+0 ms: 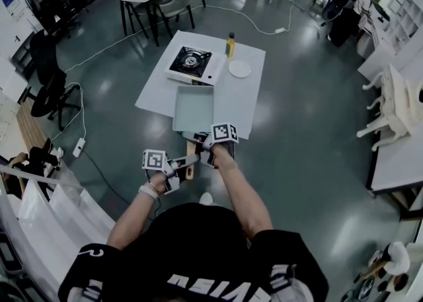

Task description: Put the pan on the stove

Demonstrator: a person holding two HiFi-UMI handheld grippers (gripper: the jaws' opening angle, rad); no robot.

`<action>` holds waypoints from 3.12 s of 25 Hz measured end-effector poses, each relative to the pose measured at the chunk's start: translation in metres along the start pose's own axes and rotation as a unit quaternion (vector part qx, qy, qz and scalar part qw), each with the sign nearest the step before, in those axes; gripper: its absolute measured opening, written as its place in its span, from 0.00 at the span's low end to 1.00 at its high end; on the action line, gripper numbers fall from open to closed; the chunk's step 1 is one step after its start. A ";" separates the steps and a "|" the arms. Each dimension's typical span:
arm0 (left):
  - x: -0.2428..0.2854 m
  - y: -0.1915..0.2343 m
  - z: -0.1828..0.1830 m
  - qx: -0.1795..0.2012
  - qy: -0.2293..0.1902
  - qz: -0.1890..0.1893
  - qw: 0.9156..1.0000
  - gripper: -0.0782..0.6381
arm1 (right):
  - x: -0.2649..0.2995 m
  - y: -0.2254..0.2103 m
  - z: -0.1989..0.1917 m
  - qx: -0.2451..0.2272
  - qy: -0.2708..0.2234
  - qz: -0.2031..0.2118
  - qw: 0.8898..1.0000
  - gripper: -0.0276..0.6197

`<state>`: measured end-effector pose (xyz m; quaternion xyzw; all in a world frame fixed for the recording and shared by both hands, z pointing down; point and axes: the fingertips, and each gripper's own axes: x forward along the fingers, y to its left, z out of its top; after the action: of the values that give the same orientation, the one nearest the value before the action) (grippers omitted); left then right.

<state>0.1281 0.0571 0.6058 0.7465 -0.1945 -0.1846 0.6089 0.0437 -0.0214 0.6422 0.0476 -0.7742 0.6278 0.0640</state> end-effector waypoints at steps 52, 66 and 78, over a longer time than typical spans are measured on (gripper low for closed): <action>0.011 0.048 0.110 -0.013 0.093 -0.015 0.995 0.24 | 0.041 -0.045 0.111 0.009 -0.059 -0.031 0.998 0.25; 0.014 0.064 0.159 0.004 0.132 -0.017 0.991 0.24 | 0.059 -0.057 0.157 0.023 -0.091 -0.035 0.995 0.25; -0.002 0.067 0.205 0.031 0.169 -0.006 0.985 0.24 | 0.083 -0.051 0.191 0.028 -0.123 -0.049 0.991 0.25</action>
<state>0.0165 -0.1259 0.6325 0.7866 -0.0897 -0.0530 0.6086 -0.0375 -0.2184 0.6658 0.1642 -0.7548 0.6351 -0.0021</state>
